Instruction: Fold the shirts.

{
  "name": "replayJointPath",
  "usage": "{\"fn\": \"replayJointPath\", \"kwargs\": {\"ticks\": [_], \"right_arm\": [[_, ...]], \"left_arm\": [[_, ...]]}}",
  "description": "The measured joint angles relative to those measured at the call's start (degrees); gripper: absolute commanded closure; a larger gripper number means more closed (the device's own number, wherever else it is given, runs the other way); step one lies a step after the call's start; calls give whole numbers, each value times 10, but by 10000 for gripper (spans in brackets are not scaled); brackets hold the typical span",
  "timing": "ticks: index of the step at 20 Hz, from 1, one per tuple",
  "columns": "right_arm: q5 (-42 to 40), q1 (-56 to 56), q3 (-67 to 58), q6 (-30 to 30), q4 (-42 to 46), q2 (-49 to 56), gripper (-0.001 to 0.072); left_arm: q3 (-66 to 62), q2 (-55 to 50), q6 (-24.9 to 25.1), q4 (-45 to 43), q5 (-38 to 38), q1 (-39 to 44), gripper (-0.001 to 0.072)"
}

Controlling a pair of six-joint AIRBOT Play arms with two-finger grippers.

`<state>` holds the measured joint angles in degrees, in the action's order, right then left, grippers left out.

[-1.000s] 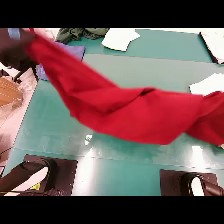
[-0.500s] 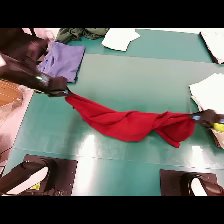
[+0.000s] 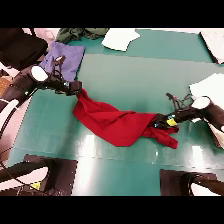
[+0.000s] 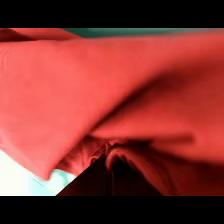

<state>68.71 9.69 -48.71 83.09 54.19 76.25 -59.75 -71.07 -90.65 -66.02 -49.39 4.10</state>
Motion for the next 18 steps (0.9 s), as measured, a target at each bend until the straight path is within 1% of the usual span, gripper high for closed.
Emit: {"fn": "replayJointPath", "kwargs": {"ticks": [2,4,6,8,9,10,11,13,16,17,18], "right_arm": [[28,20,-16,8,25,15,696],[75,30,-10,12,49,21,696],[109,34,16,13,83,7,696],[107,25,47,14,104,-27,696],[98,11,60,15,111,-51,696],[83,-6,68,15,111,-74,695],[70,-27,75,15,108,-100,694],[52,-77,82,13,101,-146,694],[46,-155,87,-11,78,-200,694],[47,-179,88,-19,73,-215,694],[50,-199,89,-26,68,-227,694]], "left_arm": [[2,-9,-14,-18,44,0,676],[3,-15,-36,-46,62,-4,676],[3,-19,-50,-61,65,-8,675],[4,-21,-52,-73,54,-10,659],[4,-21,-50,-76,47,-11,372],[3,-21,-45,-81,37,-12,123],[3,-22,-39,-84,20,-12,100],[3,-22,-31,-85,-24,-12,101],[5,-22,-17,-80,-92,-13,104],[7,-22,-3,-66,-114,-13,173],[12,-22,14,-50,-133,-13,222]]}}
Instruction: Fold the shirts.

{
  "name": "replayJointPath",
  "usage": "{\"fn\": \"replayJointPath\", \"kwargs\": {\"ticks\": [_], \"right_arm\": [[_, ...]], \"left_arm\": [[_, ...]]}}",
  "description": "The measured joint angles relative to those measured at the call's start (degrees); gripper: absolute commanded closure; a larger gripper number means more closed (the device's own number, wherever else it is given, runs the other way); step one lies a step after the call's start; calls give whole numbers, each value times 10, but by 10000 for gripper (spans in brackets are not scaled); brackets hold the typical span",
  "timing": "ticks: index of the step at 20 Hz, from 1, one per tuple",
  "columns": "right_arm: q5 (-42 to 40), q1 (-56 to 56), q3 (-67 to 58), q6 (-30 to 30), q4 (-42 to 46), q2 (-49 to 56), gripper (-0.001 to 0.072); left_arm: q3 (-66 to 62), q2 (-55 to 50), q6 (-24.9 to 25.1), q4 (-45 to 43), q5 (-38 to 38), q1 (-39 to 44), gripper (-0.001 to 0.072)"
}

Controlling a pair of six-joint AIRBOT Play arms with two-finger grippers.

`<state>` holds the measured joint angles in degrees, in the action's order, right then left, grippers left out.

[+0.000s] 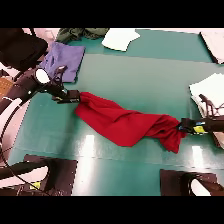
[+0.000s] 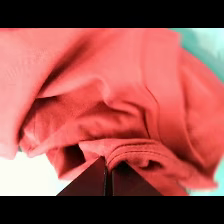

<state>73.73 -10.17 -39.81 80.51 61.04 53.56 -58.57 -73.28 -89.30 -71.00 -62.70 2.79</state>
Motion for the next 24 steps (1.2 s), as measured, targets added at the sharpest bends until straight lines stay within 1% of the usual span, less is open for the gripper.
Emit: {"fn": "replayJointPath", "kwargs": {"ticks": [1,2,3,7,11,12,13,15,16,17,18,19,22,24], "right_arm": [[3,-17,0,-6,-3,-9,694],[6,-29,1,-10,-5,-15,694],[8,-39,1,-14,-8,-20,695],[16,-56,1,-25,-12,-28,695],[24,-61,1,-30,-14,-31,694],[26,-61,1,-31,-14,-31,694],[27,-61,1,-31,-14,-31,694],[30,-62,1,-32,-15,-32,694],[30,-62,1,-32,-15,-32,694],[30,-62,1,-32,-15,-32,694],[31,-62,1,-32,-15,-32,694],[30,-62,1,-32,-16,-32,694],[26,-62,1,-33,-24,-32,694],[23,-62,1,-33,-27,-32,694]], "left_arm": [[7,0,13,12,-18,0,220],[17,-1,24,21,-31,1,173],[28,-1,33,25,-39,1,86],[65,-1,63,22,-51,1,90],[77,-1,97,14,-9,0,95],[78,-2,109,18,6,0,204],[79,-5,121,24,18,0,230],[80,-18,155,57,31,0,231],[80,-26,174,85,28,0,232],[80,-38,196,117,14,1,249],[81,-49,214,147,0,2,511],[82,-57,233,163,-25,4,671],[76,-57,277,243,-73,3,676],[59,-44,291,303,-85,2,676]]}}
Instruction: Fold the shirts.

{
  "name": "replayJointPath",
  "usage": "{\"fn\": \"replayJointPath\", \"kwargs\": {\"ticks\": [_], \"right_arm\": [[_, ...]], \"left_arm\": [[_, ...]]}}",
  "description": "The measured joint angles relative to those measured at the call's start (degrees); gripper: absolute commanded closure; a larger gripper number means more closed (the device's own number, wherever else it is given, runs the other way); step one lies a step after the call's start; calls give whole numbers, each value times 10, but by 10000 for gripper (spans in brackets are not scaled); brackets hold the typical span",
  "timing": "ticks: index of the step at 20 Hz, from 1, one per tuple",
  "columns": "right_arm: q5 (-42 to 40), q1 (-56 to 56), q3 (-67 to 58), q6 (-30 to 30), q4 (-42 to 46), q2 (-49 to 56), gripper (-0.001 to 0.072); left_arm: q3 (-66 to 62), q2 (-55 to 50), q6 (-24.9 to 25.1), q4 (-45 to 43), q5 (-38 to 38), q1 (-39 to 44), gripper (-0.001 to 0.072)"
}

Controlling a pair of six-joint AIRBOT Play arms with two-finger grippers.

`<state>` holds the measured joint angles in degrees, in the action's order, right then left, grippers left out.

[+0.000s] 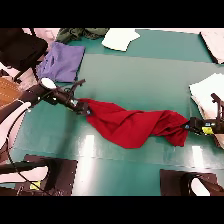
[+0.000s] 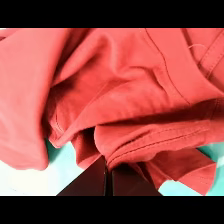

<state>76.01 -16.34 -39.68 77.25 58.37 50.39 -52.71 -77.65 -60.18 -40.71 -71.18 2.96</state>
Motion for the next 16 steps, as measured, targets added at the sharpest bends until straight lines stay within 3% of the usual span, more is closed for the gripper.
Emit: {"fn": "replayJointPath", "kwargs": {"ticks": [4,10,16], "right_arm": [[-20,0,0,1,-3,-5,694],[-118,-16,0,17,-28,-70,695],[-171,-52,0,24,-29,-123,694]], "left_arm": [[-63,21,-9,117,29,-1,676],[-148,30,-101,186,116,-1,676],[-165,32,-171,134,183,-1,676]]}}
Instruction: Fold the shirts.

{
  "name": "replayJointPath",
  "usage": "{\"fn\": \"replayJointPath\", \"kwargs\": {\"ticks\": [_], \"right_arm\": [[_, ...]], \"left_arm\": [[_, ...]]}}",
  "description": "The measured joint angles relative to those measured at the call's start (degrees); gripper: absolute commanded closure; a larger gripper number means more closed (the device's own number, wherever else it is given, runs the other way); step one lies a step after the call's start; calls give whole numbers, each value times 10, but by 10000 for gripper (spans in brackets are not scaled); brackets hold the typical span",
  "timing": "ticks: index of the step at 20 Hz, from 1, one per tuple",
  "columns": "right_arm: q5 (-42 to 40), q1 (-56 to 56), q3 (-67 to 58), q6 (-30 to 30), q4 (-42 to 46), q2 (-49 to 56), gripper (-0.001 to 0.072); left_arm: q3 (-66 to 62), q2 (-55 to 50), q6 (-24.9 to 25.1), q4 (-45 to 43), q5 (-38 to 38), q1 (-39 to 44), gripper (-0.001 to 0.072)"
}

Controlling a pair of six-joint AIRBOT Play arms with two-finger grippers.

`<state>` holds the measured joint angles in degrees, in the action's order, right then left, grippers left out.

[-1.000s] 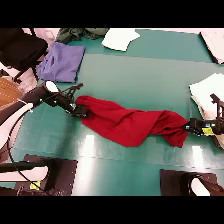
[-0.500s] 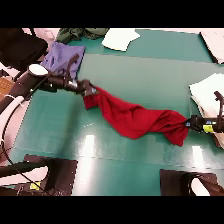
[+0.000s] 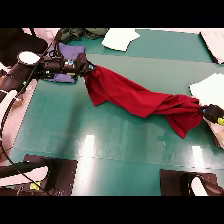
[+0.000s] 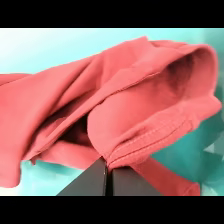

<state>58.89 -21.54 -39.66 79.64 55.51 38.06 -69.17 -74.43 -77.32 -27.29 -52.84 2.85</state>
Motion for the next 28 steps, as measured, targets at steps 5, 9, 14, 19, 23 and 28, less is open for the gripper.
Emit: {"fn": "replayJointPath", "kwargs": {"ticks": [5,9,14,19,23,28], "right_arm": [[-6,9,0,-25,1,-32,695],[-33,30,0,-38,10,-61,694],[-115,55,0,-65,15,-115,695],[-159,61,-16,-77,23,-150,695],[-52,65,-66,-80,28,-102,694],[182,99,-67,-20,32,37,695]], "left_arm": [[-5,8,-14,-1,4,0,676],[-27,27,1,39,20,0,676],[-82,50,45,178,59,0,676],[-148,56,175,480,51,-2,676],[-176,57,179,485,8,-19,676],[-184,57,40,170,-101,-32,676]]}}
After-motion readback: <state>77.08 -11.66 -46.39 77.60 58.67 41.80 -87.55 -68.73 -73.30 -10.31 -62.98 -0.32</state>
